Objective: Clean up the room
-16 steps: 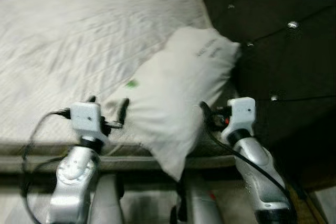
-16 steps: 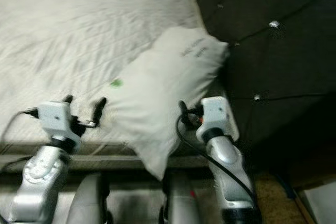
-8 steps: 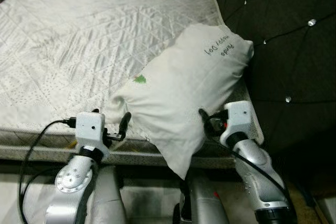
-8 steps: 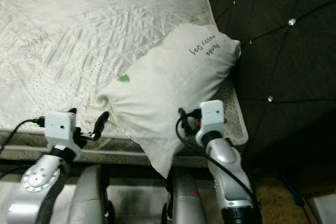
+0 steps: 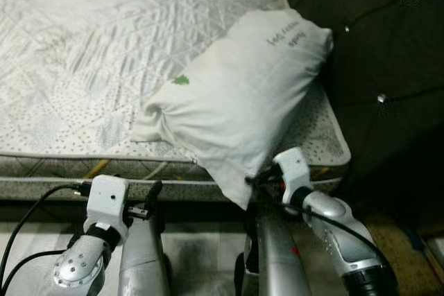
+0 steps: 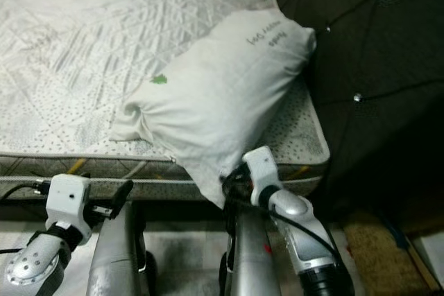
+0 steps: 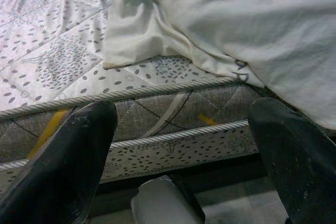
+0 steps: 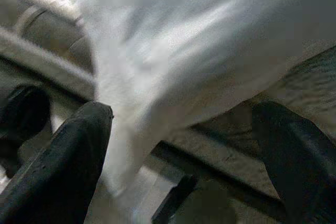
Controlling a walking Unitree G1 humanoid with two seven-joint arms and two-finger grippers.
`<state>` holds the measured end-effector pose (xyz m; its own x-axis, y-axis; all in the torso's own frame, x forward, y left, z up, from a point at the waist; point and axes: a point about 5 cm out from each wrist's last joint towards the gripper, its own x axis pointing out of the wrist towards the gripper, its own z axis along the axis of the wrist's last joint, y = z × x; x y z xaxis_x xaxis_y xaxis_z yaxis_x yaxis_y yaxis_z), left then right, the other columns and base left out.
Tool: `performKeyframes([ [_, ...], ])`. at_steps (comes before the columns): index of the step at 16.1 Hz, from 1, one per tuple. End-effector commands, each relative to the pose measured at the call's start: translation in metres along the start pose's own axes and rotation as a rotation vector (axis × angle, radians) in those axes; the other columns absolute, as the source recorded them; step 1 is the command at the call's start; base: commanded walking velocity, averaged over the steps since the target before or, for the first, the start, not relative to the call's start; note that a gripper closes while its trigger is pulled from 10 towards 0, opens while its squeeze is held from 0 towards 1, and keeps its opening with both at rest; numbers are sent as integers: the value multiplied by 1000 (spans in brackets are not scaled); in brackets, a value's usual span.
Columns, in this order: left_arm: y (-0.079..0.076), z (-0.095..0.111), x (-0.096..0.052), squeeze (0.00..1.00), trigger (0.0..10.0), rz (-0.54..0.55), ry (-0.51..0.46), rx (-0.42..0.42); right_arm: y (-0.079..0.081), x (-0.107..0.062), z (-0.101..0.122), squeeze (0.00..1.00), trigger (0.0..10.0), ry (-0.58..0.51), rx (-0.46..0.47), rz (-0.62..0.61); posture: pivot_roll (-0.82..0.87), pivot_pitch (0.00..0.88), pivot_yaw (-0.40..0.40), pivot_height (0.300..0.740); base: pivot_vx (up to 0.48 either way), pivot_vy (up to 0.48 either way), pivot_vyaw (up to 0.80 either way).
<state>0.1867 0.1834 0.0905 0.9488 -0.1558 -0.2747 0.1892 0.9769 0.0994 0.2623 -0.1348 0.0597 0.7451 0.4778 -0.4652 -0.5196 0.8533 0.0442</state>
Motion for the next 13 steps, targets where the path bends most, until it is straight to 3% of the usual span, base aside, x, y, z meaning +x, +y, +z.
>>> performKeyframes([
  [1,-2,4,-2,0,10000,-21,-8,3,2,3,5,0,10000,0,-11,38,101,119,-92,547,0,0,0],
  [6,1,9,1,0,10000,-27,-11,4,12,33,32,0,10000,-52,81,17,116,139,-84,547,0,0,0],
  [8,3,9,0,0,10000,-24,-6,20,17,43,36,0,10000,-45,66,-6,128,149,-84,547,0,0,0],
  [11,2,9,-1,0,10000,-8,-7,14,28,61,53,0,10000,-95,176,-81,143,145,-88,547,0,0,0],
  [12,0,10,0,0,10000,-11,-7,12,32,68,65,0,0,-133,261,-107,146,148,-90,547,0,0,0],
  [13,-1,11,0,0,10000,-14,-10,14,37,73,75,0,0,-163,325,-107,151,148,-93,547,0,0,0],
])
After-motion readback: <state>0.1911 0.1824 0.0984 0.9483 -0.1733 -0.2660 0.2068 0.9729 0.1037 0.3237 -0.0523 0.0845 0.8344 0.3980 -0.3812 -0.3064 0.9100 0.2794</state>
